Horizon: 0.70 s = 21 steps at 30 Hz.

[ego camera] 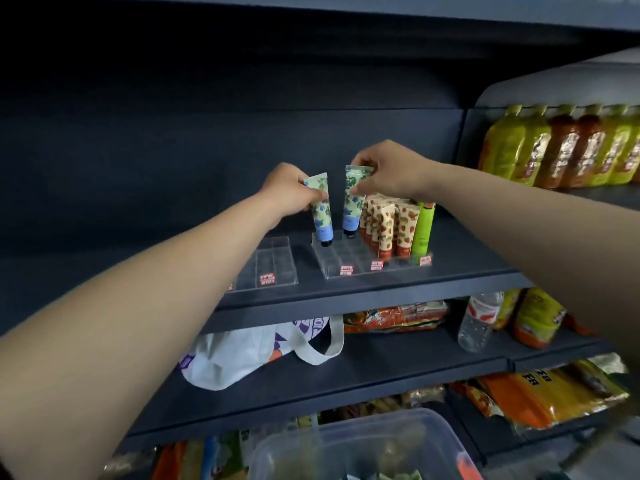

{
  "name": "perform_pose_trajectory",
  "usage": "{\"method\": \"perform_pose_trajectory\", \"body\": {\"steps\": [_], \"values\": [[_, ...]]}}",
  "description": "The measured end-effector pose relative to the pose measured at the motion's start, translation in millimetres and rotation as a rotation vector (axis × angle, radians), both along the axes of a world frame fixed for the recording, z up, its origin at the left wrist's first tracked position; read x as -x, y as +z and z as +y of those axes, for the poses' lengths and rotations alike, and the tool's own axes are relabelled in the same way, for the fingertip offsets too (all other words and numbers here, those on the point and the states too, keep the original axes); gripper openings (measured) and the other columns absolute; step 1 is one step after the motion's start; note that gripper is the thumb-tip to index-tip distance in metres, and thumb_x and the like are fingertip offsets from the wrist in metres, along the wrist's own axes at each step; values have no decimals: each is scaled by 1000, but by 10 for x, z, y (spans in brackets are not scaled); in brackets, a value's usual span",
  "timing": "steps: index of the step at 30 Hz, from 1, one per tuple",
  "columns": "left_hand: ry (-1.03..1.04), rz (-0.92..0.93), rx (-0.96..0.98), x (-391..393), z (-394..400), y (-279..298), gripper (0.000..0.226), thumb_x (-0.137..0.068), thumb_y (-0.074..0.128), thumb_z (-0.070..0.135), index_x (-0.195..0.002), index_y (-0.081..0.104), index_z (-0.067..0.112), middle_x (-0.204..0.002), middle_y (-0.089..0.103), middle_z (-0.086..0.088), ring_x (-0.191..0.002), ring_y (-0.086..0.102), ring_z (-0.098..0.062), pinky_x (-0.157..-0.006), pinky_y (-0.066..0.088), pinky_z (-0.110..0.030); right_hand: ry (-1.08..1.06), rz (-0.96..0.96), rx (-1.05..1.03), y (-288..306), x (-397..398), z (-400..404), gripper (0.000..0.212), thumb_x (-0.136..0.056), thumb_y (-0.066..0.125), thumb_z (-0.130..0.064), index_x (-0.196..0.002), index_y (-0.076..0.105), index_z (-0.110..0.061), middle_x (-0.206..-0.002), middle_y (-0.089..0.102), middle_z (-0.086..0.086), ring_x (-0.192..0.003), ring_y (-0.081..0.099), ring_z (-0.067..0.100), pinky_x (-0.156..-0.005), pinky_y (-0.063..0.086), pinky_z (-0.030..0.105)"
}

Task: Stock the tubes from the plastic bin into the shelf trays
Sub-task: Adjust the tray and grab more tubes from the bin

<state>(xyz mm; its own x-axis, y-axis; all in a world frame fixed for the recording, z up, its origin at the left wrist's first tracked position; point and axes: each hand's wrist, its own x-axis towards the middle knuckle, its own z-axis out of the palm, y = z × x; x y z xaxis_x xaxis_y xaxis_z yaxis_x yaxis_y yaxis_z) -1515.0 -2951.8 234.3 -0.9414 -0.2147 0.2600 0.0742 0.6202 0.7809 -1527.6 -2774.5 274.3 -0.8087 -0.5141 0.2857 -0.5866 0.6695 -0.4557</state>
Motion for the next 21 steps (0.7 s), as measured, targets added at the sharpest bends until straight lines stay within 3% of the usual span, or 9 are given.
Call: {"method": "perform_pose_trajectory", "body": {"steps": [7, 10, 13, 17, 21], "values": [[42, -43, 51, 533, -75, -109, 13, -78, 73, 19, -80, 70, 6, -78, 63, -9, -73, 57, -20, -69, 44, -28, -55, 39, -133, -66, 572, -223, 25, -82, 70, -18, -105, 64, -7, -90, 59, 3, -80, 54, 17, -60, 41, 26], [41, -75, 97, 695, -100, -170, 11, -80, 70, 18, -76, 67, 9, -74, 61, -7, -74, 57, -21, -69, 43, -28, -79, 42, -195, -143, 798, -315, 30, -82, 70, -18, -110, 64, -8, -96, 57, 1, -86, 53, 16, -70, 38, 25], [36, -102, 113, 839, -126, -228, 14, -83, 67, 18, -83, 68, 4, -77, 61, -7, -74, 57, -21, -68, 42, -28, -81, 50, -272, -224, 976, -415, 32, -83, 69, -18, -113, 64, -7, -99, 56, 2, -91, 52, 17, -68, 37, 22], [27, -119, 142, 999, -159, -311, 18, -85, 65, 21, -87, 69, 4, -80, 62, -8, -76, 56, -21, -64, 39, -25, -70, 89, -379, -311, 1176, -532, 32, -86, 64, -16, -117, 62, -8, -122, 58, 8, -112, 54, 24, -78, 39, 24], [11, -135, 196, 1093, -195, -369, 20, -86, 64, 21, -71, 62, 8, -69, 56, -4, -71, 52, -19, -52, 33, -25, -54, 92, -467, -354, 1305, -627, 32, -87, 63, -19, -116, 61, -5, -125, 56, 10, -113, 53, 26, -84, 42, 27]]}}
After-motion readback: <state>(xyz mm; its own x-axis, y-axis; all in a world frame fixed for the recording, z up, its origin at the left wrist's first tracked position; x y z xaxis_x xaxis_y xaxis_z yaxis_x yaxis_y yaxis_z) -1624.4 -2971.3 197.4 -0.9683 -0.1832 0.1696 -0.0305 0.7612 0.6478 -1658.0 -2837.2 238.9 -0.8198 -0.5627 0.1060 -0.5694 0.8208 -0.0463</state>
